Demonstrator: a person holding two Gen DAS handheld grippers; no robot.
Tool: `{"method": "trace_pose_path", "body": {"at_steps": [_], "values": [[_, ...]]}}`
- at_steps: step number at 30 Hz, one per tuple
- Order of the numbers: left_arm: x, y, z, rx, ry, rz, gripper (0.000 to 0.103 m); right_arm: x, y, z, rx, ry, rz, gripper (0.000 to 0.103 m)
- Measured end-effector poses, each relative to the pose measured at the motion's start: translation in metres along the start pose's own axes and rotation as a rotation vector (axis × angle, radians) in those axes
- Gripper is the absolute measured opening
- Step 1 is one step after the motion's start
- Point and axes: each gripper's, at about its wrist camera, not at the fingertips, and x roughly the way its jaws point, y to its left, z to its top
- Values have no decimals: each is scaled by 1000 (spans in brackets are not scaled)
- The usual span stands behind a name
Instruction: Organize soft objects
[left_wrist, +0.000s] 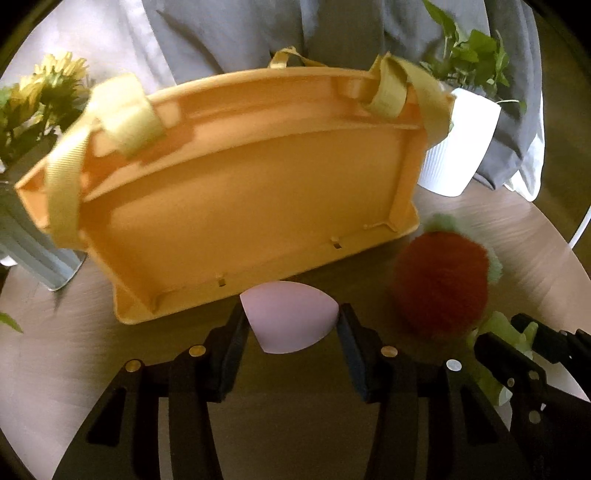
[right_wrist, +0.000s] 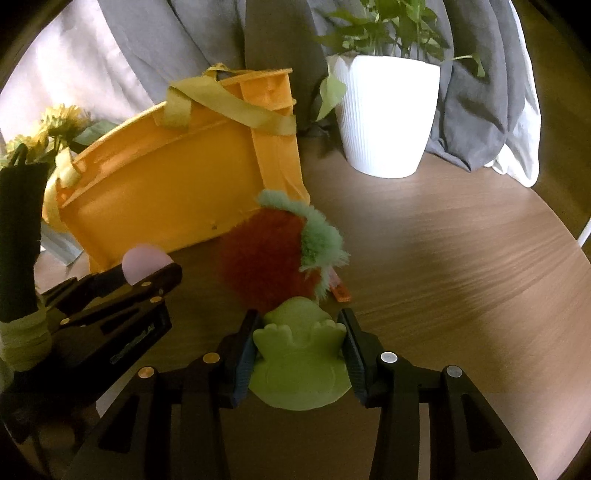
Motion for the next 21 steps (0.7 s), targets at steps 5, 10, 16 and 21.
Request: {"method": "trace_pose_path", "body": {"at_steps": [5, 10, 16, 21], "values": [[-23, 6, -3, -9, -23, 14, 48, -15, 3, -1, -16, -26, 14, 44], [-48, 16, -7, -36, -40, 23, 48, -31, 5, 1, -35, -58, 29, 44], [-72, 19, -4, -58, -77, 45, 48, -47, 8, 9, -51, -92, 54, 44], [-93, 20, 1, -75, -118, 68, 48, -60, 11, 17, -65, -123, 76, 44]]}}
